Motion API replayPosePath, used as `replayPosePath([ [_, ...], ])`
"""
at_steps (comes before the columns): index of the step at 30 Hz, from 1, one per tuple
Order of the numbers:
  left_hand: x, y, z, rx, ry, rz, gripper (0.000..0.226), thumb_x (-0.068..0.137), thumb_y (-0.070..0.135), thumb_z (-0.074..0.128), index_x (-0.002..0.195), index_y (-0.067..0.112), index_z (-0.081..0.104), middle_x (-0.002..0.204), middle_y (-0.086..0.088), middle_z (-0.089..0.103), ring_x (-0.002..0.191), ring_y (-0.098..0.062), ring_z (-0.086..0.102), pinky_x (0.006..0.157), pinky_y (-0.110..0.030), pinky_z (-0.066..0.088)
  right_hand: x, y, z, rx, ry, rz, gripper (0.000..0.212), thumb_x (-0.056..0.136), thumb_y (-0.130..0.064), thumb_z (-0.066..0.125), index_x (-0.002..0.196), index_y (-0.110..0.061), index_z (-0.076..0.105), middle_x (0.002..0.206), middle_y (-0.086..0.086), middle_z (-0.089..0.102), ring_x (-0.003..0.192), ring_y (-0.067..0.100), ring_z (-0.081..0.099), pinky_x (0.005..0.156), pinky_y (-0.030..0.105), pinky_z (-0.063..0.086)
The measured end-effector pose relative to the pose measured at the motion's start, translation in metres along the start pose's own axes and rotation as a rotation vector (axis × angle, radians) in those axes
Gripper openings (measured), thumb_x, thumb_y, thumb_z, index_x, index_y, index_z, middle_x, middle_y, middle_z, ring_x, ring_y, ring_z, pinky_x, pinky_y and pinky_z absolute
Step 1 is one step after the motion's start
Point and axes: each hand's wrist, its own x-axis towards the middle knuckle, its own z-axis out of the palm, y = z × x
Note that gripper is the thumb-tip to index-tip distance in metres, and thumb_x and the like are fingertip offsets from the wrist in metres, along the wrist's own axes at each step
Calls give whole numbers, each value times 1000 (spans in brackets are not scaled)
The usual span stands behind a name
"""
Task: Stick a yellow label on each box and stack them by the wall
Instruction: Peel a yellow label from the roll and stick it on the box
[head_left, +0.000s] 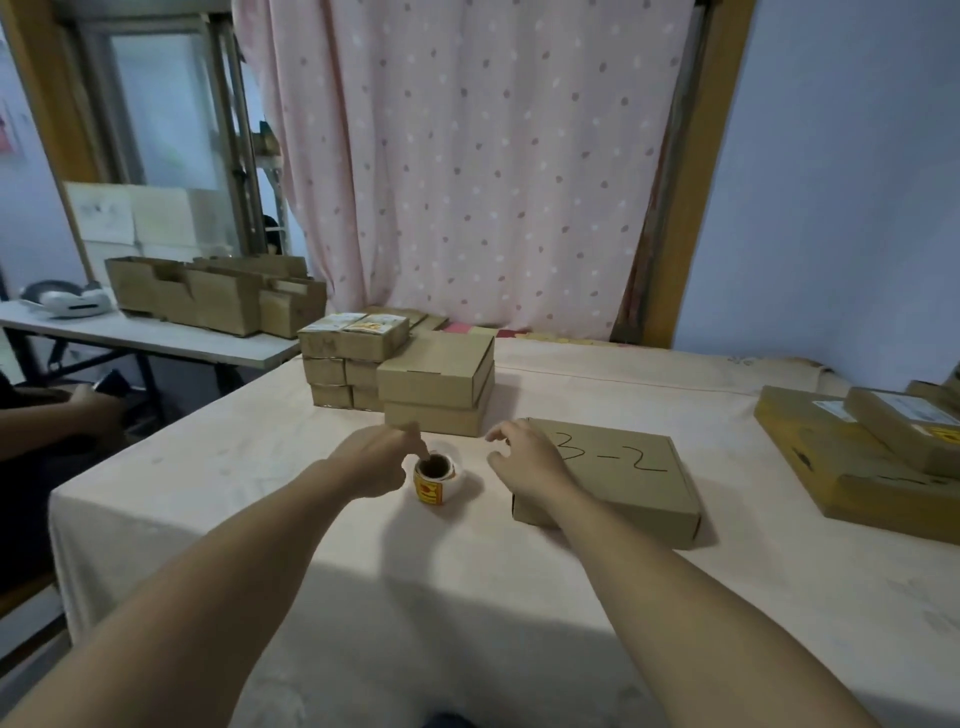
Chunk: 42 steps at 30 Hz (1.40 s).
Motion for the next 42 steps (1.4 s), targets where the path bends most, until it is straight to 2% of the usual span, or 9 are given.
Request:
replayPosePath([
  [3, -2, -3, 11, 63, 14, 49, 54, 87, 5, 64, 134, 31, 61, 128, 1, 42, 100, -20, 57, 59, -24, 36, -2, -11, 7, -59, -61, -62, 24, 90, -37, 60, 114, -37, 63, 107, -12, 53, 103, 12, 52, 89, 36, 48],
  [13, -4, -6, 34, 0, 218, 55, 18, 91, 29, 71, 105, 18, 72, 110, -5, 49, 94, -25, 54, 61, -34, 42, -5, -26, 24, -45, -104, -33, 42, 83, -38, 60, 124, -38, 51, 98, -15, 61, 95, 14, 59, 85, 42, 53],
  [19, 7, 3, 23, -513, 316, -194, 8, 86, 20, 76, 88, 12, 77, 93, -1, 62, 82, -19, 56, 65, -29, 45, -3, -23, 22, 1, -49, -51, 38, 84, -47, 65, 117, -36, 51, 112, -18, 59, 96, 12, 58, 87, 39, 52],
  [21, 9, 11, 18, -712, 321, -247, 10, 84, 23, 79, 77, 16, 74, 75, 5, 62, 68, -11, 52, 55, -19, 35, -1, -26, 22, -6, -34, -84, 34, 85, -51, 63, 114, -37, 56, 113, -17, 60, 98, 10, 58, 87, 39, 52],
  [23, 13, 17, 15, -838, 303, -251, 22, 83, 29, 80, 71, 11, 74, 65, 4, 56, 59, -11, 42, 54, -25, 29, -1, -26, 21, 0, -26, -102, 31, 86, -54, 61, 110, -36, 58, 112, -16, 61, 99, 11, 59, 86, 38, 52],
  [31, 17, 31, 5, -1070, 128, -129, 23, 76, 23, 84, 81, 2, 76, 70, -2, 52, 66, -13, 40, 59, -27, 27, -4, -17, 5, 48, 59, -45, 21, 88, -49, 68, 99, -31, 63, 106, -15, 66, 96, 13, 61, 81, 36, 52],
  [33, 18, 34, 6, -1033, 129, -144, 29, 68, 27, 84, 81, 3, 76, 70, -2, 54, 68, -14, 42, 62, -29, 30, -7, -13, 3, 51, 68, -23, 23, 85, -54, 67, 95, -35, 60, 104, -17, 65, 94, 11, 62, 76, 38, 55],
  [36, 21, 41, 9, -1027, 171, -170, 7, 73, 15, 83, 71, 20, 79, 66, 5, 56, 63, -7, 44, 58, -21, 32, -10, -9, 2, 49, 78, -11, 21, 85, -50, 68, 93, -32, 59, 103, -16, 64, 95, 10, 61, 75, 37, 54],
  [42, 25, 43, 14, -1076, 211, -157, 10, 81, 3, 76, 83, 11, 81, 64, 5, 55, 55, -7, 40, 52, -14, 31, -8, -3, -2, 230, 149, 19, 21, 92, -43, 66, 91, -23, 71, 93, -12, 69, 87, 11, 61, 75, 31, 47],
])
